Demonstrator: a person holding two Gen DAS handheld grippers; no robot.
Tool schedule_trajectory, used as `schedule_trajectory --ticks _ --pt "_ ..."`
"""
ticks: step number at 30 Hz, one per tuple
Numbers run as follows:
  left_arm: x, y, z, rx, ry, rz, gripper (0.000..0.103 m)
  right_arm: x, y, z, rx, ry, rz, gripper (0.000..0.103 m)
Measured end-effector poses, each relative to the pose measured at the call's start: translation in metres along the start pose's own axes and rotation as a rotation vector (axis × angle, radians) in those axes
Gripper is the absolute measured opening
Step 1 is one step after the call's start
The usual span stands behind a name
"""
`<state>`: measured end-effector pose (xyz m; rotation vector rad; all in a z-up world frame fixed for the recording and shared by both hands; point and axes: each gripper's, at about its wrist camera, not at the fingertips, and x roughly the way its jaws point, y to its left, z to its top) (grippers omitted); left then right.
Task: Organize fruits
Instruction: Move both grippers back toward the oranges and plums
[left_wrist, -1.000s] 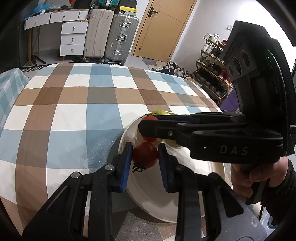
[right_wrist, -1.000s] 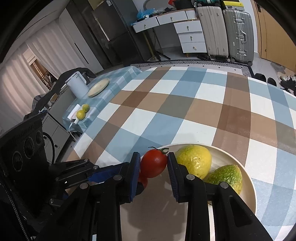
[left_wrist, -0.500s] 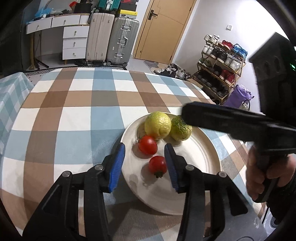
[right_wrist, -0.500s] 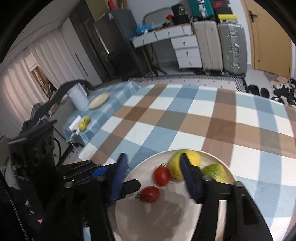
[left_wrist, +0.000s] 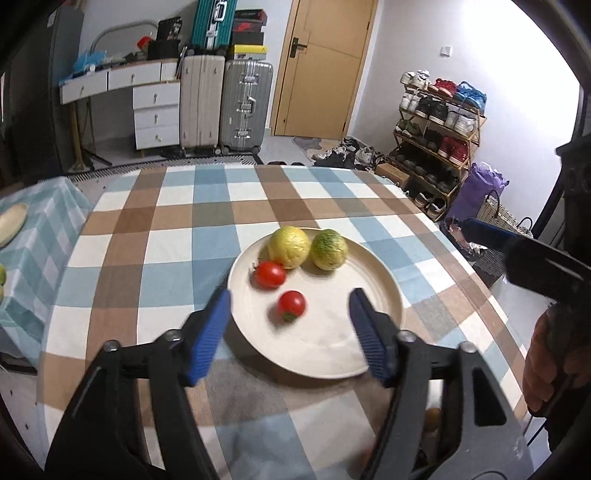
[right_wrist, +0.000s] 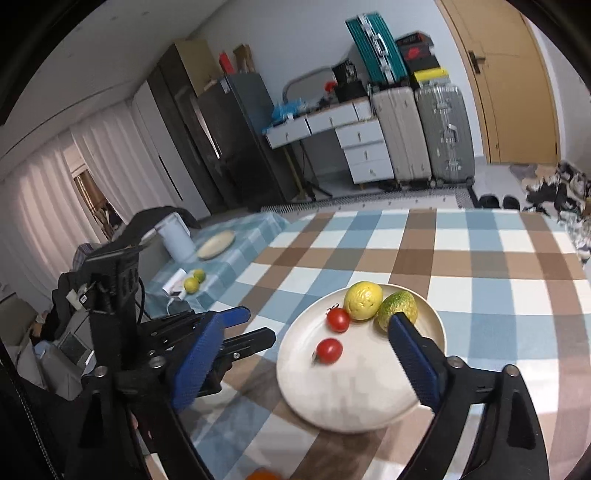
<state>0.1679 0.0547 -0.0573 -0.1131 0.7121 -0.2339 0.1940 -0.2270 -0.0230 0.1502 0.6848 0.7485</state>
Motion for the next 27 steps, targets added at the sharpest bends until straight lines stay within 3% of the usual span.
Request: schedule_trajectory --ticks 4,8,12,19,27 --pt "-0.025 -0.020 -0.012 0.032 -0.026 -0.007 0.077 -0.038 0.019 -0.016 -0.052 -0.082 -0.024 0.103" --pt "-0.048 -0.030 -0.025 -0.028 -0.001 -0.006 0.084 -0.062 0.024 -0.032 -0.033 -0.122 -0.044 0.103" --pt "-0.075 -0.041 -0.044 -0.036 -0.032 0.054 0.102 -0.082 0.030 -0.049 -0.038 -0.153 -0.082 0.103" --pt "-0.102 -0.055 -0.083 -0.041 -0.033 0.082 0.102 -0.099 0.051 -0.086 -0.103 -0.147 -0.099 0.103" --pt "-0.104 -0.053 -0.136 -0.070 0.018 0.101 0.102 -0.103 0.053 -0.137 -0.051 -0.096 -0.110 0.103"
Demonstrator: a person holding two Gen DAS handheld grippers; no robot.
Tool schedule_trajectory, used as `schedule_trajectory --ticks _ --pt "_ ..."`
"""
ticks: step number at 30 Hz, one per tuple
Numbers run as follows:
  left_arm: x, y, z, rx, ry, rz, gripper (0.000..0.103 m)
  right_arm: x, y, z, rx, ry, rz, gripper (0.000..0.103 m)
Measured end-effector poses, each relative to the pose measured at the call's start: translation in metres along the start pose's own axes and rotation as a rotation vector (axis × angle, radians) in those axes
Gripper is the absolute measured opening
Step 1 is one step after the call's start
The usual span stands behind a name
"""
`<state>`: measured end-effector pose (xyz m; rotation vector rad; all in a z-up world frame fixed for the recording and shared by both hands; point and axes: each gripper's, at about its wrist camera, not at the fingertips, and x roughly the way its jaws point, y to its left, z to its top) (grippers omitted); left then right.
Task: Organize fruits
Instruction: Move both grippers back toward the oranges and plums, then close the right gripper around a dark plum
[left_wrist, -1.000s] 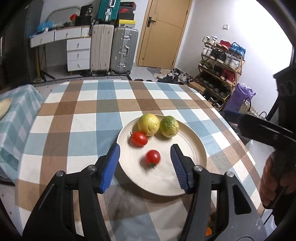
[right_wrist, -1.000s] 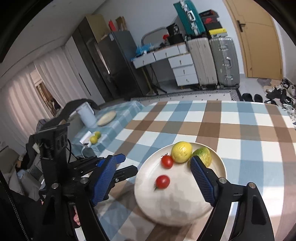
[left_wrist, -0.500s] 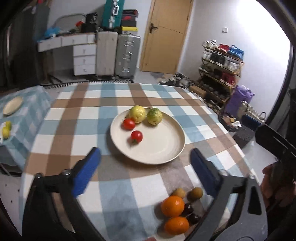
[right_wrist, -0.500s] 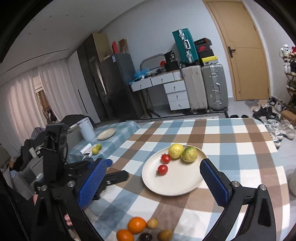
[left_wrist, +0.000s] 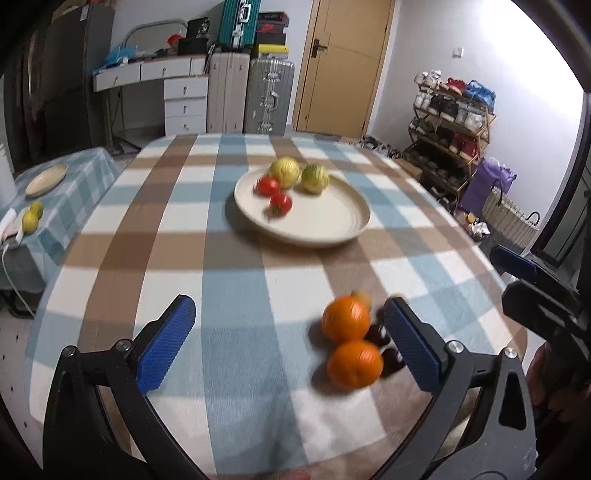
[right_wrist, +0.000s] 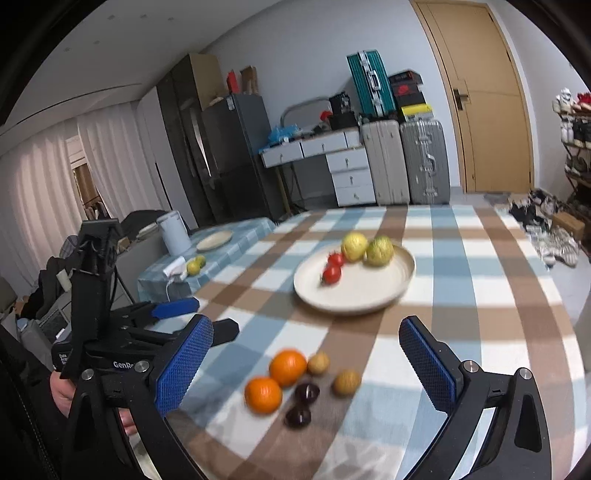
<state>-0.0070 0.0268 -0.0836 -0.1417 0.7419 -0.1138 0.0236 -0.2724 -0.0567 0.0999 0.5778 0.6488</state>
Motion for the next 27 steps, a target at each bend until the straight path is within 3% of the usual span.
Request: schedule_trajectory --ticks 4,7,15,17,21,24,27 --pt "0.006 0.009 -0.019 -0.054 0.043 -0.021 0.102 0.004 0.001 -0.024 0.015 0.057 -0.006 0.103" --pt "0.010 0.013 -0.025 -0.081 0.060 -0.049 0.102 0.012 -0.002 -0.037 0.051 0.113 0.039 0.103" --pt "0.006 0.009 -0.029 -0.042 0.021 -0.037 0.102 0.030 -0.004 -0.067 0.072 0.173 0.043 0.102" --pt "0.008 0.011 -0.028 -0.052 0.024 -0.036 0.102 0.032 -0.003 -0.069 0.065 0.174 0.052 0.098" --pt "0.013 0.014 -0.027 -0.060 0.038 -0.031 0.102 0.038 -0.002 -0.072 0.053 0.196 0.074 0.079" --pt "0.014 0.014 -0.027 -0.059 0.035 -0.032 0.102 0.043 0.001 -0.073 0.031 0.206 0.082 0.073" --pt "0.016 0.014 -0.027 -0.054 0.032 -0.029 0.102 0.047 0.002 -0.073 0.020 0.222 0.103 0.055"
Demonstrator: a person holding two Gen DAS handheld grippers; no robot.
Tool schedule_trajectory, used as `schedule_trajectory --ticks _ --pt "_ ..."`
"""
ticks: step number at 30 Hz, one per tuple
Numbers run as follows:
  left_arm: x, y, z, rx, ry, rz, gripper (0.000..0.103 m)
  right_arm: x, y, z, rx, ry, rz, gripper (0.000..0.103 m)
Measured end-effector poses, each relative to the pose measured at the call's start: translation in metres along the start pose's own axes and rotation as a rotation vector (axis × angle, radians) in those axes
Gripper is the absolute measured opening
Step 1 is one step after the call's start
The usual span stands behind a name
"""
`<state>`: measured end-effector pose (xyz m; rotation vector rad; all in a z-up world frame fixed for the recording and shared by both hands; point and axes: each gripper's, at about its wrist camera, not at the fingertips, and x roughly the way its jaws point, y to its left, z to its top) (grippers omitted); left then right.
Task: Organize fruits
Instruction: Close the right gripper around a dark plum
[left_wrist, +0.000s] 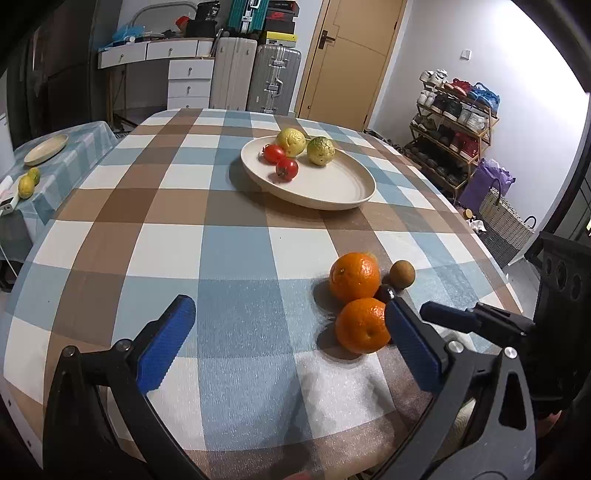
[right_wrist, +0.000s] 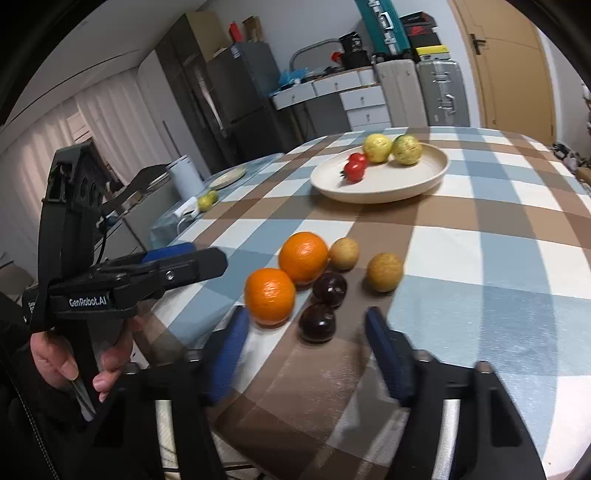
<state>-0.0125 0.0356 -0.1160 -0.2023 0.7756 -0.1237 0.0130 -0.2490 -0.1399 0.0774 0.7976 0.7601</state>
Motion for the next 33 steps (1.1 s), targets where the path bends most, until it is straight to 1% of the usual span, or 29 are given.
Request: schedule_trajectory --ticks 3,6,8,9,11,13,14,16,23,29,33 --pt "0.003 0.001 0.002 0.004 -0.002 0.007 0.102 0.005 0.002 0.000 -0.031 0.020 -0.013 0.053" --pt "0.002 0.000 0.002 0.004 -0.002 0.006 0.102 0.006 0.005 -0.001 -0.057 0.014 -0.029 0.051" --pt "0.003 0.000 0.003 0.009 -0.001 0.004 0.102 0.008 0.005 -0.001 -0.066 0.012 -0.058 0.044" --pt "0.003 -0.001 0.004 0.012 0.000 0.005 0.102 0.009 0.004 -0.002 -0.066 0.018 -0.056 0.039" --pt "0.003 -0.001 0.005 0.015 -0.004 0.008 0.102 0.011 0.003 -0.002 -0.063 0.029 -0.048 0.037" --pt "0.004 -0.002 0.006 0.018 -0.003 0.007 0.102 0.012 0.004 -0.003 -0.070 0.034 -0.054 0.030" --pt "0.004 -0.002 0.006 0.019 -0.002 0.006 0.102 0.013 0.004 -0.003 -0.073 0.038 -0.065 0.029" --pt "0.005 -0.001 0.007 0.016 0.004 0.003 0.102 0.012 0.003 -0.002 -0.070 0.034 -0.070 0.023" --pt "0.007 -0.001 0.005 0.003 0.024 -0.022 0.102 0.008 -0.002 -0.002 -0.038 0.020 -0.064 0.023" --pt "0.008 -0.006 0.004 0.016 0.037 -0.036 0.102 -0.001 -0.007 0.003 -0.003 -0.027 -0.041 0.022" --pt "0.014 -0.014 0.002 0.036 0.060 -0.050 0.102 -0.011 -0.010 0.008 0.005 -0.067 -0.049 0.022"
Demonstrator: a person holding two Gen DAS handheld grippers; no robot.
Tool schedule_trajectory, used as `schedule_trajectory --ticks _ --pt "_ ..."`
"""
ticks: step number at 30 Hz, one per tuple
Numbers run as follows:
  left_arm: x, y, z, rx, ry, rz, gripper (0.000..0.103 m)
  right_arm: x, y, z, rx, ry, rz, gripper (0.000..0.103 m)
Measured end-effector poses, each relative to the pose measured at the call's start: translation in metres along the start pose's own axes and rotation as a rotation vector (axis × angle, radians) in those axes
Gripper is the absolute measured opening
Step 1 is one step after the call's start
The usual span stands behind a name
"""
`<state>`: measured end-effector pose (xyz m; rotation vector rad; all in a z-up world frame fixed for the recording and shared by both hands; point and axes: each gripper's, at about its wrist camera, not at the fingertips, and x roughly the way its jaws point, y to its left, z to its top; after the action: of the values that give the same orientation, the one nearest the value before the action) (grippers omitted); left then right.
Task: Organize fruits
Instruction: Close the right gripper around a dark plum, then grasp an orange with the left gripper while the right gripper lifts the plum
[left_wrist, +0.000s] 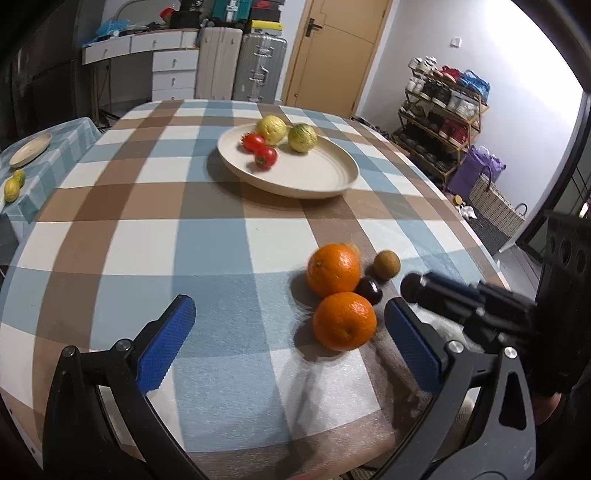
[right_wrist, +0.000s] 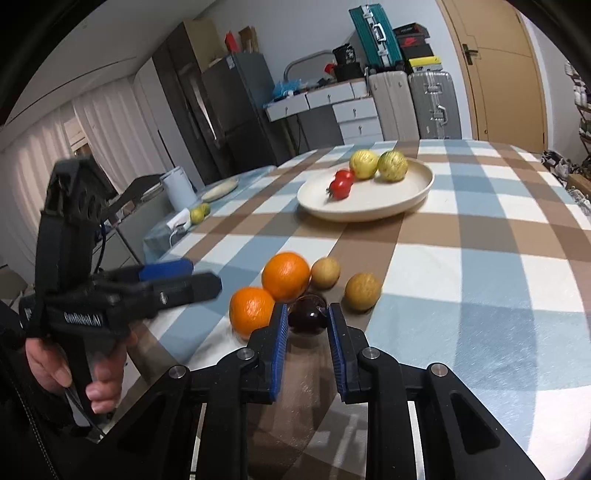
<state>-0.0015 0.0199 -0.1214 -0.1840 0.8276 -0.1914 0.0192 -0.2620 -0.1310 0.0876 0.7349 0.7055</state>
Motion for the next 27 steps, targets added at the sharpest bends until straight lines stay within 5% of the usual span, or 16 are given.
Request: schedule_trajectory --ticks 12,15,21,27 --pt "0.021 -0.016 -0.005 0.044 0.071 -0.068 0.099 -0.023 -0.015 0.003 0.038 -0.080 -0.022 0.022" --pt "0.024 -0.018 -0.004 0.044 0.080 -0.092 0.088 -0.024 -0.016 0.003 0.040 -0.085 -0.020 0.022" --pt "0.034 -0.018 -0.004 0.032 0.130 -0.160 0.041 -0.026 -0.016 0.000 0.038 -0.089 -0.013 0.022" --pt "0.033 -0.015 -0.009 0.014 0.123 -0.183 0.039 -0.027 -0.017 -0.001 0.041 -0.093 -0.011 0.022"
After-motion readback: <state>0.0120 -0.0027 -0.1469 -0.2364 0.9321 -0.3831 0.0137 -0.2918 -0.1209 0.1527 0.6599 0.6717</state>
